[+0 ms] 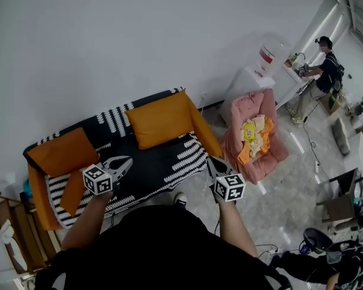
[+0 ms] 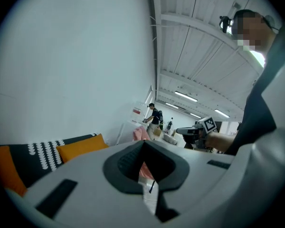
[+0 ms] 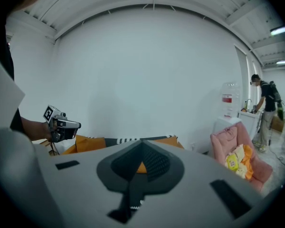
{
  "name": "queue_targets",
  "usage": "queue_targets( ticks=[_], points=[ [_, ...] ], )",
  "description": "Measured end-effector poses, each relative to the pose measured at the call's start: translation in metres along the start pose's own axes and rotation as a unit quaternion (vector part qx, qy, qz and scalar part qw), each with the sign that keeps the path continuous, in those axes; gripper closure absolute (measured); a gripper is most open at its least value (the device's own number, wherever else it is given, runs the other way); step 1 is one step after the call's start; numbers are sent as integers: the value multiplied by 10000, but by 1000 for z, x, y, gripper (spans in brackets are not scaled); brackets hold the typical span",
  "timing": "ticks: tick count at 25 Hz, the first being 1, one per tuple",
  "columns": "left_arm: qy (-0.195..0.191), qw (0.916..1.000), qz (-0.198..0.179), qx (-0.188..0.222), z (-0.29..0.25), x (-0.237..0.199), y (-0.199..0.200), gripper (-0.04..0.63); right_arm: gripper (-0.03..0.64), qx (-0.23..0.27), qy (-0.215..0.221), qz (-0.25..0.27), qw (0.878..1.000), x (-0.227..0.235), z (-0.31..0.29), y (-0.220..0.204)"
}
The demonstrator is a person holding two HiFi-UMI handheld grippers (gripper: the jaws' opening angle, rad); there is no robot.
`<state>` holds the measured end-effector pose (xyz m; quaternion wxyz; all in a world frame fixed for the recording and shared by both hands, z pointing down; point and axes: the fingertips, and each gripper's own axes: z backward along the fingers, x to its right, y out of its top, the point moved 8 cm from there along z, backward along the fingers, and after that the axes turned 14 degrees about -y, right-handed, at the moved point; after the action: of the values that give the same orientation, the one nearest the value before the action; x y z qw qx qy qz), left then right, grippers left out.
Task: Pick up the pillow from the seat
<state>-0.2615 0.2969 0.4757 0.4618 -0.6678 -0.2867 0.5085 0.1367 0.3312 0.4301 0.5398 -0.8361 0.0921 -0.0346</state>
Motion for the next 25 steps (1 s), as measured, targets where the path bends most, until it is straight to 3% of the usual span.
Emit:
queue_targets(
  ticks=[9,25],
  points=[
    [82,9998,188,-33,-8,-8,-2,588,617,-31,108,-86,9999,13,-21,-3],
    [234,9987,372,-239,-73,-24,-1,588,616,-150,457,-215,9986,74,-70,-5]
  ],
)
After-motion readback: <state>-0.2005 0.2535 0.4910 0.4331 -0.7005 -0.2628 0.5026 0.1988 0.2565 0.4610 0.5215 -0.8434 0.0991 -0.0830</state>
